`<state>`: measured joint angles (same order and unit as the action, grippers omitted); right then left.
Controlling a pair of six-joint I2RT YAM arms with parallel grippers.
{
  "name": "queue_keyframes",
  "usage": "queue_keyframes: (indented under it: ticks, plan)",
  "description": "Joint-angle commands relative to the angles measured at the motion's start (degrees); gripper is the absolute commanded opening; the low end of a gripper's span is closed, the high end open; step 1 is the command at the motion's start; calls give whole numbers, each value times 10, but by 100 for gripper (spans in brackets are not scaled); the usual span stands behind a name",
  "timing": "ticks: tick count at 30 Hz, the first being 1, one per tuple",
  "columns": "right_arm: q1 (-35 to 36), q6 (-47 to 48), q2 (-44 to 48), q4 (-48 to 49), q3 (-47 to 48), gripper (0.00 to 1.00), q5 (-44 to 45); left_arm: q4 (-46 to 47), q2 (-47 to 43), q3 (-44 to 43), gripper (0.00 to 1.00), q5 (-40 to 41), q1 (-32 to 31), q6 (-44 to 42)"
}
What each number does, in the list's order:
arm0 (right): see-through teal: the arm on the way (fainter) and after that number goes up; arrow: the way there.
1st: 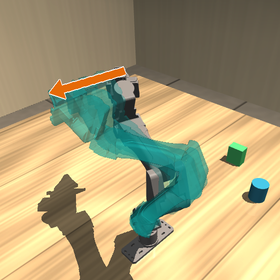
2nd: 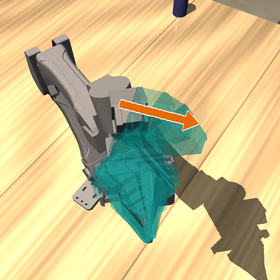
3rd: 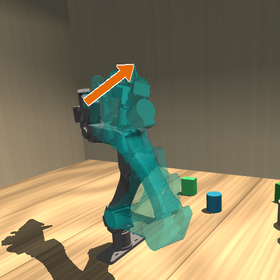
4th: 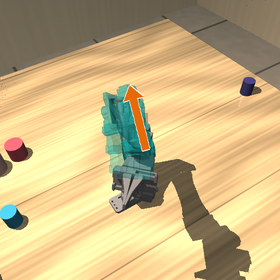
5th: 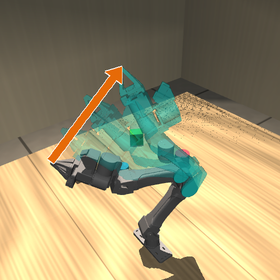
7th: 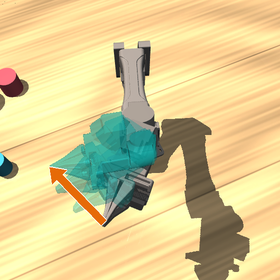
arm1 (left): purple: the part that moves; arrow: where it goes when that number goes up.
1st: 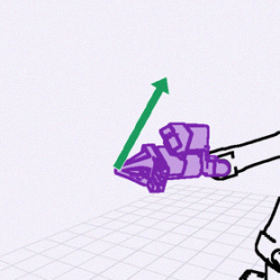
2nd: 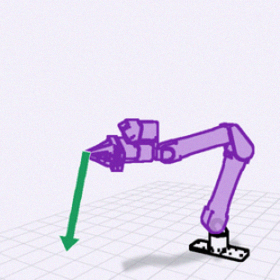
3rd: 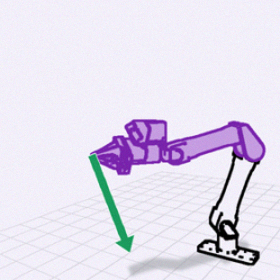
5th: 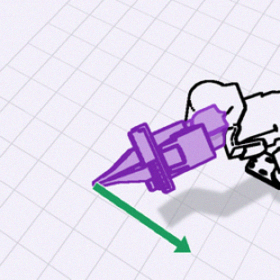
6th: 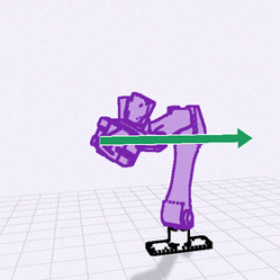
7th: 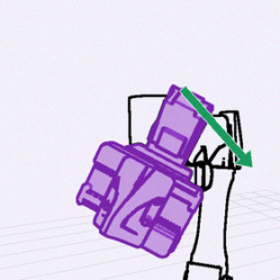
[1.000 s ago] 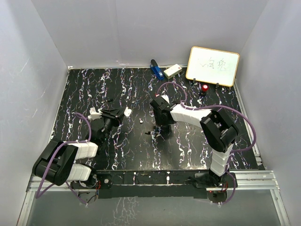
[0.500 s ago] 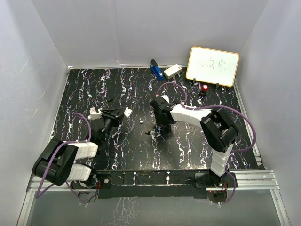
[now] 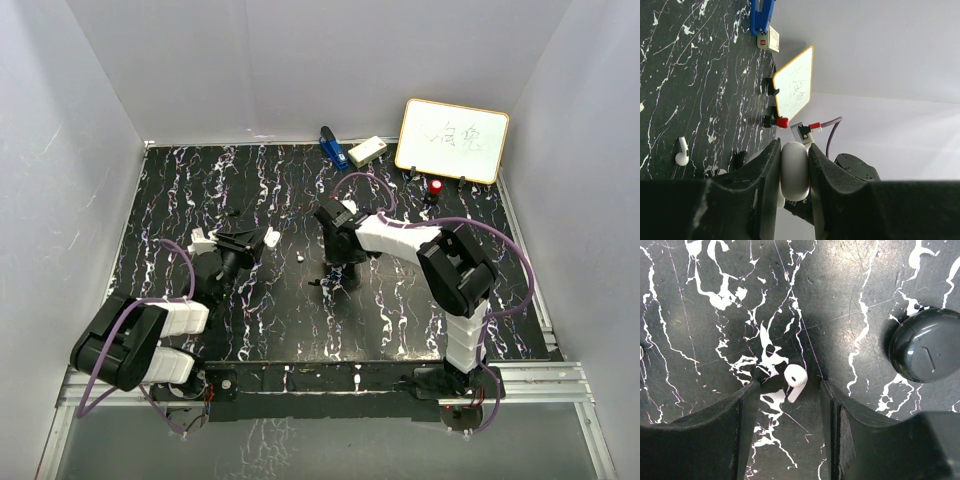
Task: Insert the wireless bluetooth earbuds into the charging case
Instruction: Pick up the earbud from the center of the board.
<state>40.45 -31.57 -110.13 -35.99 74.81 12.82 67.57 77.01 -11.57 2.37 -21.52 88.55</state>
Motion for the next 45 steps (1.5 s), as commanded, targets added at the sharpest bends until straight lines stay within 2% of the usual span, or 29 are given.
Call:
queue_keyframes:
  ticks: [1,15,31,45]
  plan:
    - [0,-34,-19,-9,19,48,1,37,5,0,0,-9,2,6]
    - [0,-53,-48,-9,25,38,7,40,1,5,0,-11,4,10]
    - [0,-32,-54,0,38,36,-4,22,-21,6,0,-10,9,4]
    - [-1,-27,-55,-3,26,28,-3,21,-16,4,0,-11,11,3]
